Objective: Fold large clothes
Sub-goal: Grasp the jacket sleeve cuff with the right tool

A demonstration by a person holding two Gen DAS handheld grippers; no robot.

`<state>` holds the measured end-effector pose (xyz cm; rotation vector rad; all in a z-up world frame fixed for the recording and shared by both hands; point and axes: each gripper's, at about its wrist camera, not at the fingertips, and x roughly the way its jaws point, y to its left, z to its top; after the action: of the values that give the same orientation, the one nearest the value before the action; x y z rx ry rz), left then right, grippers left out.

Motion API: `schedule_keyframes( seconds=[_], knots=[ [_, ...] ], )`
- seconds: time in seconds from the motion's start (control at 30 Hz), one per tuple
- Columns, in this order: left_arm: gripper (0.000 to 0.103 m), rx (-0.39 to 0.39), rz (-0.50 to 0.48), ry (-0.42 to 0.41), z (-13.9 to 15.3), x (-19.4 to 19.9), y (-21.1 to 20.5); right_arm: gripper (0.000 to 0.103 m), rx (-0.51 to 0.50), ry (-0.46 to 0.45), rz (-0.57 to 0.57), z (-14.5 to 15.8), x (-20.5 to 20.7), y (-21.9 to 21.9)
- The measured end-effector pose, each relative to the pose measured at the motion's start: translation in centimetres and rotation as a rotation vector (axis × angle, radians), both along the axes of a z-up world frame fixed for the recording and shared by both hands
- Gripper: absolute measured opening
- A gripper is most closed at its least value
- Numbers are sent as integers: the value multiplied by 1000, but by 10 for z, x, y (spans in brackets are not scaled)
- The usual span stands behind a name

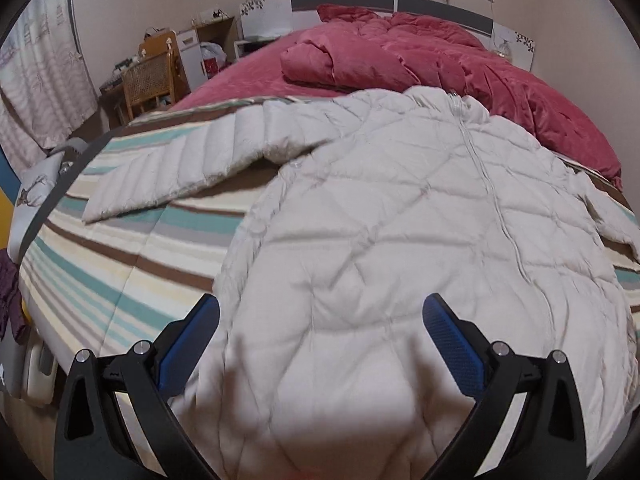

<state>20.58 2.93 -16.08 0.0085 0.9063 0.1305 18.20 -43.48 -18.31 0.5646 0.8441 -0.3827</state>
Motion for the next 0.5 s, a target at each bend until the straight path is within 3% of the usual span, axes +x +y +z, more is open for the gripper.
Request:
schedule_keyframes(
  seconds=[0.13, 0.23, 0.43, 0.5],
  knots=[
    [101, 9, -8, -45, 0, 26, 3, 99, 86, -44, -129, -15, 17, -57],
    [101, 5, 17, -27, -5, 46, 9, 88, 149, -75, -203, -27, 29, -92],
    [101, 36, 69, -41, -20, 70, 25, 55, 322, -155, -367, -54, 44, -149],
    [101, 58, 90, -36, -26, 75, 30, 53, 354, -178, -423, -62, 46, -163]
  ],
)
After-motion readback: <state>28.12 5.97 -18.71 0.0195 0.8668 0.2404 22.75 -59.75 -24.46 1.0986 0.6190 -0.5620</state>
